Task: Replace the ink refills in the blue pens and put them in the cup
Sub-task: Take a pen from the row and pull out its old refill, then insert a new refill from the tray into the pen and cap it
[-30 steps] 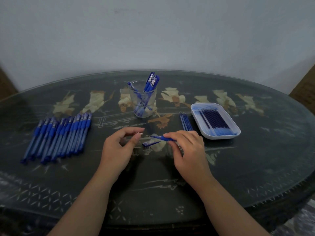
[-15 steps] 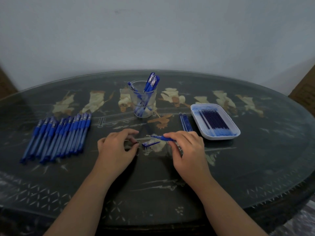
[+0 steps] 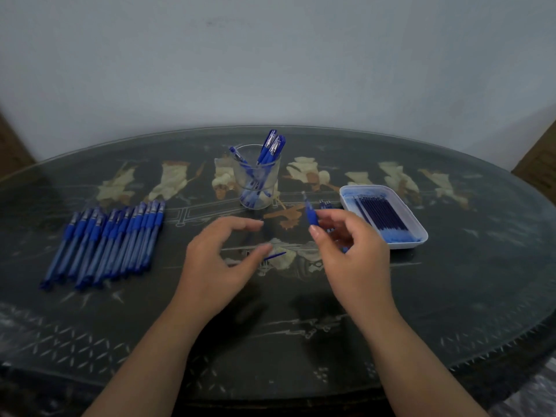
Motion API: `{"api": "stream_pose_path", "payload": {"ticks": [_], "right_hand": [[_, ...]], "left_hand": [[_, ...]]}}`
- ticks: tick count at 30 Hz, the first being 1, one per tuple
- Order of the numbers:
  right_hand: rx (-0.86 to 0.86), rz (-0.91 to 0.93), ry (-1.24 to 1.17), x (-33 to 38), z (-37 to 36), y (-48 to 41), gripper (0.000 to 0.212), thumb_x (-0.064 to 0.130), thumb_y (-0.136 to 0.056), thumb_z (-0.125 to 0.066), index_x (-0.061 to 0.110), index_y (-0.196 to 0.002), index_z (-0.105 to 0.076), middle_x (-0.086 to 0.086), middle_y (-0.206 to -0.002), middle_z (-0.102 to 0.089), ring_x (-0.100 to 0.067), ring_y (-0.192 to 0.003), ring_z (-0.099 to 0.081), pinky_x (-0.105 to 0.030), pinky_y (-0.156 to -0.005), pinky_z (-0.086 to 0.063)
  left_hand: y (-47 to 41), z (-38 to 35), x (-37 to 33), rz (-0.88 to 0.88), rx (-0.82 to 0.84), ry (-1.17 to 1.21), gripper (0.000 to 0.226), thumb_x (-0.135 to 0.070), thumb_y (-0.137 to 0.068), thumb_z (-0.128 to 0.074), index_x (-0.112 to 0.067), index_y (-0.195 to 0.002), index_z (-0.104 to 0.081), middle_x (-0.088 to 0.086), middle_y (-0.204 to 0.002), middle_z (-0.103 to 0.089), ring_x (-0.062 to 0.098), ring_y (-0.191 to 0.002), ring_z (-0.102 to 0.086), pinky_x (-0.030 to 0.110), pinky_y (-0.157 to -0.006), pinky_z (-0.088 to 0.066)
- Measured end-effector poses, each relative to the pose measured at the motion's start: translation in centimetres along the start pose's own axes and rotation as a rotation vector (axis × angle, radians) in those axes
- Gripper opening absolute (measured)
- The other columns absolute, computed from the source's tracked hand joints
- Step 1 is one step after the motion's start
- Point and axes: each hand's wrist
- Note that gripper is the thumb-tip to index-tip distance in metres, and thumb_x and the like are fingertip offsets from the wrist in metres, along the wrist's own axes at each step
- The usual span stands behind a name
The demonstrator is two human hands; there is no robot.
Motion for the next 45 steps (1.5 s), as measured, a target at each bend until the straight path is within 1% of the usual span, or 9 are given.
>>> {"api": "stream_pose_path", "payload": {"ticks": [6, 8, 11, 21, 27, 31, 34, 40, 45], "right_hand": [[0.143, -0.318, -0.317, 1.4, 0.0, 0.2, 0.02, 0.016, -0.082, -0.077, 0.025, -0.099, -0.069, 0.008, -0.089, -0.075, -0.004, -0.086, -0.071, -0.027, -0.081, -0.058], [0.174, -0.362, -0.365, 1.4, -0.1, 0.4, 0.022, 0.015, -0.083, -0.076, 0.024, -0.102, -0.069, 0.005, -0.092, -0.075, -0.008, -0.088, -0.072, -0.034, -0.085, -0.058], [0.189, -0.389, -0.43, 1.5, 0.0, 0.4, 0.023, 0.015, -0.087, -0.072, 0.027, -0.106, -0.067, 0.001, -0.091, -0.076, -0.011, -0.084, -0.073, -0.032, -0.08, -0.057], [0.098, -0.425, -0.614, 1.3, 0.7, -0.1, 0.016, 0.008, -0.09, -0.063, 0.01, -0.102, -0.073, -0.002, -0.097, -0.076, -0.02, -0.092, -0.073, -0.04, -0.083, -0.058], [0.048, -0.375, -0.69, 1.2, 1.4, -0.6, 0.021, 0.016, -0.081, -0.067, 0.01, -0.101, -0.069, -0.01, -0.097, -0.075, -0.024, -0.094, -0.072, -0.042, -0.087, -0.056], [0.054, -0.293, -0.578, 1.5, 1.2, -0.4, 0.02, -0.003, -0.087, -0.065, 0.012, -0.1, -0.067, -0.009, -0.095, -0.074, -0.025, -0.095, -0.072, -0.044, -0.089, -0.057], [-0.043, -0.27, -0.63, 2.2, 1.7, -1.2, 0.019, -0.001, -0.085, -0.065, 0.009, -0.102, -0.065, -0.01, -0.096, -0.072, -0.026, -0.091, -0.073, -0.044, -0.084, -0.059], [-0.2, -0.239, -0.721, 3.7, 5.4, -6.1, 0.022, -0.002, -0.091, -0.062, 0.013, -0.106, -0.061, -0.004, -0.089, -0.067, -0.017, -0.08, -0.071, -0.033, -0.072, -0.059], [-0.063, -0.348, -0.489, 2.1, 4.0, -10.2, 0.026, -0.003, -0.088, -0.067, 0.007, -0.112, -0.063, -0.008, -0.093, -0.068, -0.021, -0.075, -0.071, -0.031, -0.064, -0.06]], "left_hand": [[0.3, -0.9, -1.6, 0.255, 0.157, 0.427, 0.046, -0.021, -0.055, -0.087, -0.016, -0.096, -0.067, 0.003, -0.088, -0.072, 0.016, -0.084, -0.07, 0.026, -0.076, -0.057], [0.3, -1.0, -1.7, 0.259, 0.168, 0.407, 0.039, -0.011, -0.059, -0.087, -0.015, -0.093, -0.068, 0.003, -0.086, -0.073, 0.016, -0.082, -0.07, 0.027, -0.076, -0.058], [0.3, -0.9, -1.9, 0.221, 0.178, 0.346, 0.029, -0.006, -0.067, -0.084, -0.02, -0.09, -0.073, -0.001, -0.085, -0.074, 0.015, -0.08, -0.07, 0.03, -0.079, -0.058], [0.1, -0.3, -1.3, -0.024, 0.118, 0.116, 0.031, 0.001, -0.073, -0.08, -0.019, -0.096, -0.076, -0.011, -0.09, -0.072, 0.01, -0.084, -0.069, 0.014, -0.072, -0.053], [0.2, -0.2, -0.8, -0.099, 0.106, 0.062, 0.03, 0.001, -0.075, -0.079, -0.017, -0.098, -0.076, -0.009, -0.093, -0.07, 0.009, -0.083, -0.068, 0.019, -0.072, -0.055], [0.3, -0.3, -1.0, -0.124, 0.092, 0.032, 0.029, 0.002, -0.077, -0.078, -0.015, -0.099, -0.075, -0.009, -0.094, -0.069, 0.007, -0.085, -0.067, 0.016, -0.074, -0.054], [0.2, -0.2, -0.9, -0.136, 0.089, 0.009, 0.029, 0.002, -0.078, -0.076, -0.015, -0.102, -0.074, -0.01, -0.096, -0.069, 0.005, -0.087, -0.067, 0.014, -0.076, -0.053], [0.3, 0.4, 0.0, -0.067, -0.04, -0.02, 0.03, 0.0, -0.077, -0.077, -0.017, -0.102, -0.073, -0.012, -0.096, -0.068, 0.005, -0.086, -0.067, 0.014, -0.077, -0.053], [0.3, 0.8, 0.9, 0.134, -0.193, 0.034, 0.029, -0.004, -0.08, -0.075, -0.022, -0.103, -0.071, -0.011, -0.095, -0.069, 0.0, -0.09, -0.065, 0.006, -0.079, -0.048]]}}
Point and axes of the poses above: each hand's wrist, its own y-axis away from the middle knuckle, its own z-axis out of the back of the hand, x = y × z
